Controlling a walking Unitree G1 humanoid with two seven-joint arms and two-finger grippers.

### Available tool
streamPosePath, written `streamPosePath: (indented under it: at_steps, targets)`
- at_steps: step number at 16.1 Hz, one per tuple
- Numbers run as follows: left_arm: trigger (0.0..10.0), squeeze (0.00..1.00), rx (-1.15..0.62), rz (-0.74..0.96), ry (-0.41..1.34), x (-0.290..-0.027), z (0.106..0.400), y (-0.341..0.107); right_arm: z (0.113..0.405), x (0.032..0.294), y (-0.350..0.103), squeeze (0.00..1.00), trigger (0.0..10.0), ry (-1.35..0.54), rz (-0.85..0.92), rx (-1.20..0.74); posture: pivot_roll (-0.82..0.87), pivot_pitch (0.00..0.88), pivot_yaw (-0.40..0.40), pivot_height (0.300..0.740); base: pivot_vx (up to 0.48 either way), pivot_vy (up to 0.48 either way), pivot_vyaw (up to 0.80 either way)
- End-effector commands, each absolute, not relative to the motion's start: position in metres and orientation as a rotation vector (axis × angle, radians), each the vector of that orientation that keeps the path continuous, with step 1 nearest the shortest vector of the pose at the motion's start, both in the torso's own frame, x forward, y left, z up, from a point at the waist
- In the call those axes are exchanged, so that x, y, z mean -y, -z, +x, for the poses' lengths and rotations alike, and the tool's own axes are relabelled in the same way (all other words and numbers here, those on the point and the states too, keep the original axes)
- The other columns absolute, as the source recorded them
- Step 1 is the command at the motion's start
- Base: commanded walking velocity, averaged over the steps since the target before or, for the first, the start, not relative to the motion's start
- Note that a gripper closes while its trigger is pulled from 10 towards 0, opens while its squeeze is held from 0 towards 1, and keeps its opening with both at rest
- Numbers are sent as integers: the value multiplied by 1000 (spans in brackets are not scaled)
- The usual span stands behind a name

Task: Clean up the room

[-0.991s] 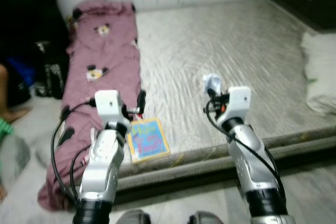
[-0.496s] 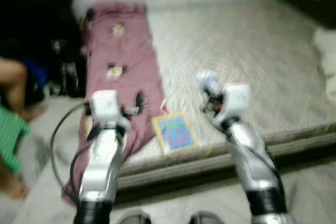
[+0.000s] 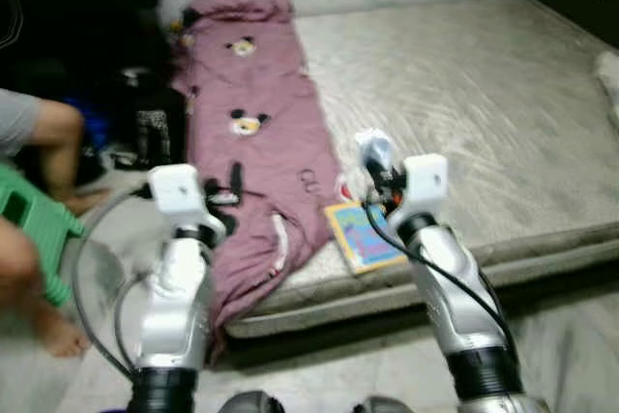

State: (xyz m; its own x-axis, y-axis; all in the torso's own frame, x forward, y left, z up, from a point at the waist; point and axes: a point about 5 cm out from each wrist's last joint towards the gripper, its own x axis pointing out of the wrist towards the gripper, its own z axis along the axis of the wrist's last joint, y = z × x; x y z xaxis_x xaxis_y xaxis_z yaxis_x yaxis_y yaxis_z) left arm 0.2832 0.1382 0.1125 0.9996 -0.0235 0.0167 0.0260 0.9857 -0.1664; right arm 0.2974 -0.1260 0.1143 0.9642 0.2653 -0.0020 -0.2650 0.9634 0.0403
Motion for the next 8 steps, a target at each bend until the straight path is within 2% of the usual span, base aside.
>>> streamPosePath:
  at_steps: [1,2,4,8]
  targets:
    - [10000,0,2,-166,15,-146,284,-112,299,122,-122,0,10000,-287,40,25,-106,0,31,740,0,0,800]
    - [10000,0,6,-197,32,-147,283,-112,299,122,-122,0,10000,-288,41,25,-106,0,31,740,0,0,800]
    - [10000,0,17,-128,-1,-152,283,-111,300,122,-122,0,10000,-292,43,26,-102,0,31,740,0,0,800]
    - [10000,0,30,-121,-3,-152,283,-112,300,122,-122,0,10000,-296,33,28,-102,0,29,740,0,0,800]
